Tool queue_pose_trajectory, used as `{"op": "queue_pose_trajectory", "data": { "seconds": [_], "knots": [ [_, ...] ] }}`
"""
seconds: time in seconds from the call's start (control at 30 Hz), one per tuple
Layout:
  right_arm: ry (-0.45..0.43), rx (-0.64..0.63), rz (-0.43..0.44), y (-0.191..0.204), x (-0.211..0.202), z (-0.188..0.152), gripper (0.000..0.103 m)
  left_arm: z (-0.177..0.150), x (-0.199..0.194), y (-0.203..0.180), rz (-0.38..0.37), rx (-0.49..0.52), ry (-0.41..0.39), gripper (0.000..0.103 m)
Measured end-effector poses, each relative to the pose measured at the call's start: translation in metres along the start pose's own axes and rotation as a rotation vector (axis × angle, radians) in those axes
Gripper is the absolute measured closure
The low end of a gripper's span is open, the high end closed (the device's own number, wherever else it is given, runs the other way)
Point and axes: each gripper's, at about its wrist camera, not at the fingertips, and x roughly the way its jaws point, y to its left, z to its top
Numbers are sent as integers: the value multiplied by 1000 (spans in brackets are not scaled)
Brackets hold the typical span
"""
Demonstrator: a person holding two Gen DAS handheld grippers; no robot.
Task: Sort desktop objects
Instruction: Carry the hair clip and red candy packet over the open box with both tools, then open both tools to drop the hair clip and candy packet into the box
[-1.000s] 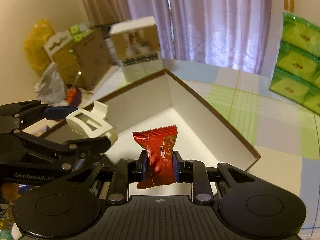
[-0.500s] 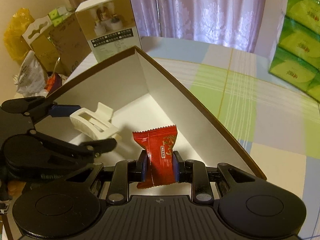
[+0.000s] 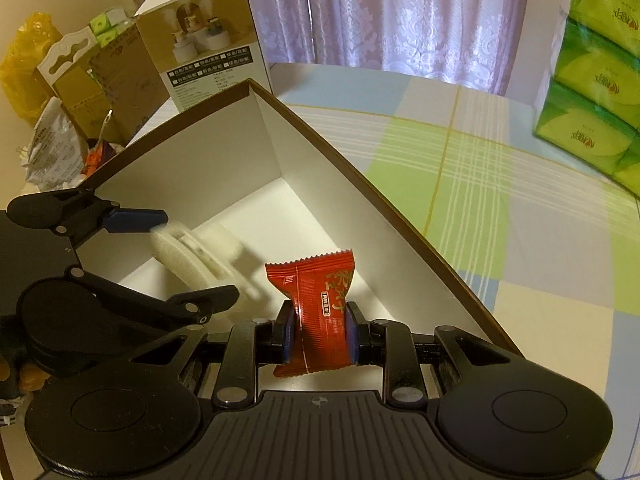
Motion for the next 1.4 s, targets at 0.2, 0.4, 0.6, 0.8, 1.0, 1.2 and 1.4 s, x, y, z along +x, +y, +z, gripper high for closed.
{"op": "queue_pose_trajectory", "data": {
  "seconds": [0.2,0.4,0.6,0.8,1.0,1.2,1.4],
  "knots": [
    [4,-3,-2,-1,-1,0,80,-3,-3,0,-2,2,1,15],
    [-1,-17,-3,1,-1,-1,80,-5,-10,0,6,6,3,14],
    [-15,-47,-1,5,-3,-4,59,-9,-20,2,29,11,-4,11],
    [-59,-84,3,11,-15,-9,38,-13,-39,7,45,-10,-22,11],
    [-82,-129,15,20,-30,-19,11,-20,-60,13,64,-35,-24,7],
    [-99,-147,5,28,-43,-27,2,-29,-81,13,88,-52,-16,6],
    [-118,-148,-6,35,-57,-35,2,-37,-104,10,119,-64,-1,3]
  ]
}}
